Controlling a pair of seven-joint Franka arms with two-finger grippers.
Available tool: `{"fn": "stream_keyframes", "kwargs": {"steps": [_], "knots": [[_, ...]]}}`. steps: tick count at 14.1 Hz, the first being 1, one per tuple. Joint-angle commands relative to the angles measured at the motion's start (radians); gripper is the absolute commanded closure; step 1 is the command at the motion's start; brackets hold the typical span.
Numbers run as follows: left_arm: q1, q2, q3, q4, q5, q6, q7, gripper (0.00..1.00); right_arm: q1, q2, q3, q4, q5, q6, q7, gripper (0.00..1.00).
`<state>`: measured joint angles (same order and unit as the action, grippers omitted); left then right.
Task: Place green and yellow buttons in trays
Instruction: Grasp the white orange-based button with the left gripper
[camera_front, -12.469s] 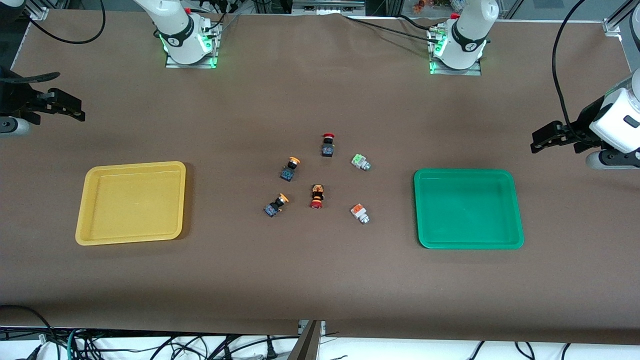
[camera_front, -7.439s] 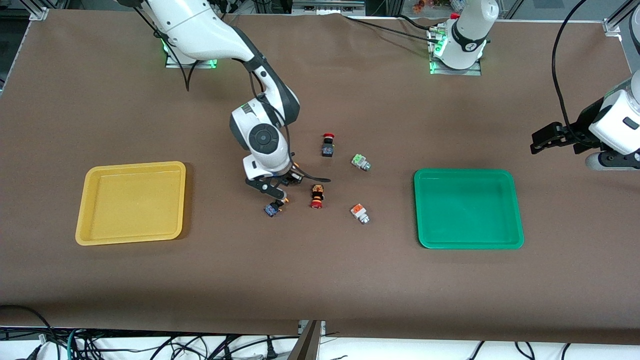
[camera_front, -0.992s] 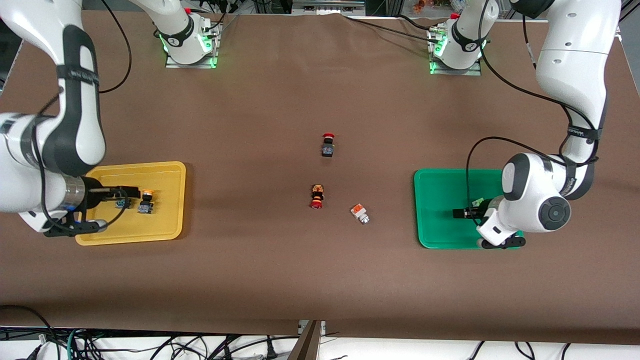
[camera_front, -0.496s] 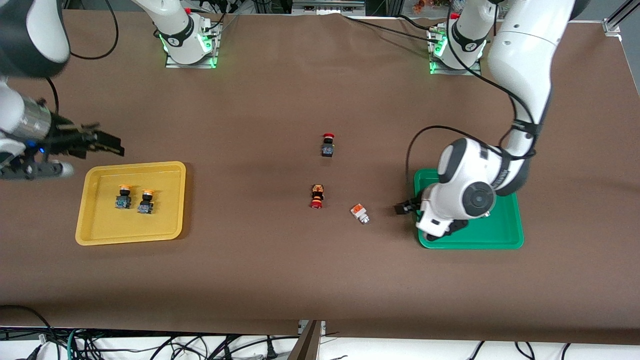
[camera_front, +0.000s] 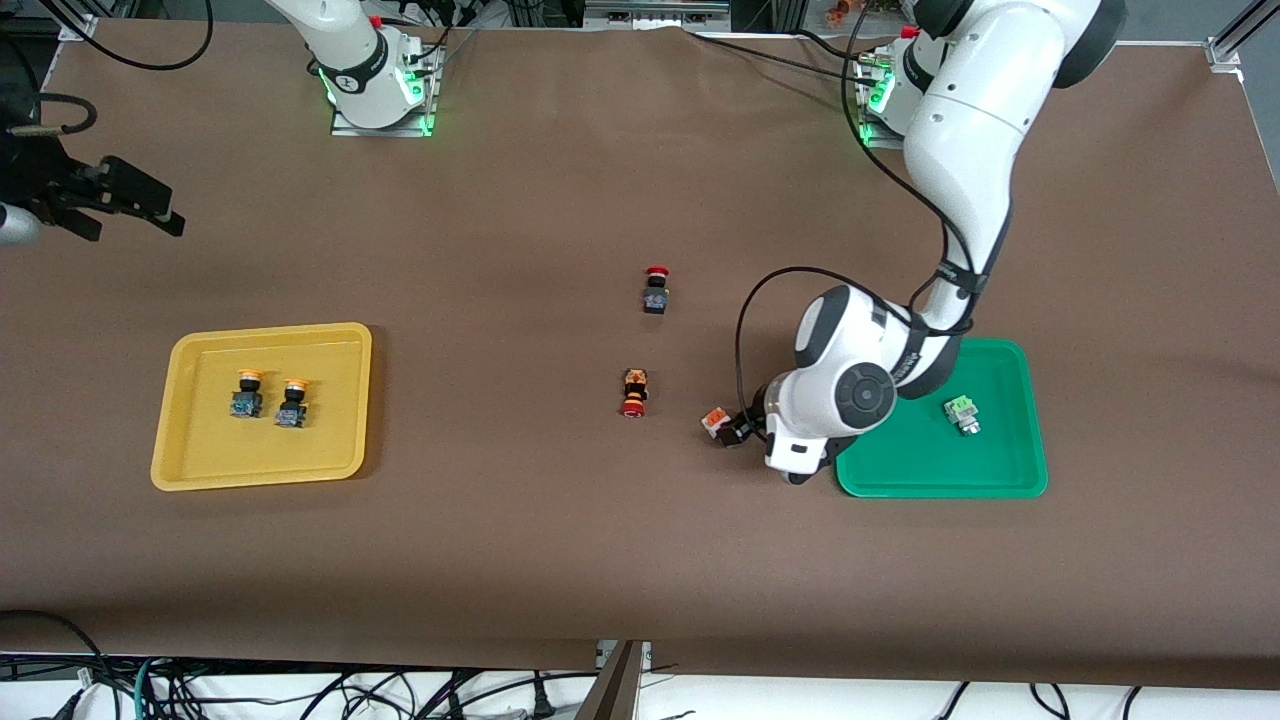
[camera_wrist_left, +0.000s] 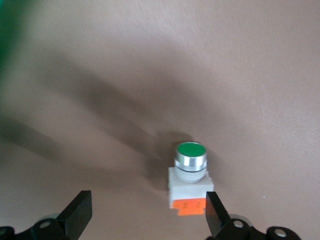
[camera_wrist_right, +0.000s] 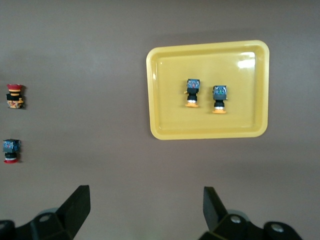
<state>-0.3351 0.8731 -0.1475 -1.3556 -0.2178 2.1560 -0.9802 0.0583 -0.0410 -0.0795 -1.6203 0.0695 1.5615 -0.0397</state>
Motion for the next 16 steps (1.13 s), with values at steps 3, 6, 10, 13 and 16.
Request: {"fn": "stream_keyframes", "kwargs": {"steps": [3,6,10,13,16], "knots": [[-0.07,0.047,0.022,0.041,-0.012,0.06,-0.064,0.0,-0.018,-0.016,0.026,-0.02,-0.054,-0.052,0.015,0.0],[-0.067,0.055,0.025,0.041,-0.008,0.067,-0.043,0.19,-0.014,0.012,0.026,-0.003,-0.056,-0.051,0.001,0.0],[-0.045,0.053,0.025,0.039,-0.008,0.064,0.075,0.91,-0.015,0.039,0.024,0.042,-0.062,-0.052,-0.035,0.0],[-0.018,0.046,0.025,0.038,-0.006,0.058,0.12,1.0,-0.015,0.039,0.024,0.042,-0.062,-0.051,-0.034,0.0],[0.01,0.014,0.025,0.042,-0.005,-0.017,0.158,1.0,-0.014,0.047,0.024,0.043,-0.06,-0.051,-0.034,0.0]]}}
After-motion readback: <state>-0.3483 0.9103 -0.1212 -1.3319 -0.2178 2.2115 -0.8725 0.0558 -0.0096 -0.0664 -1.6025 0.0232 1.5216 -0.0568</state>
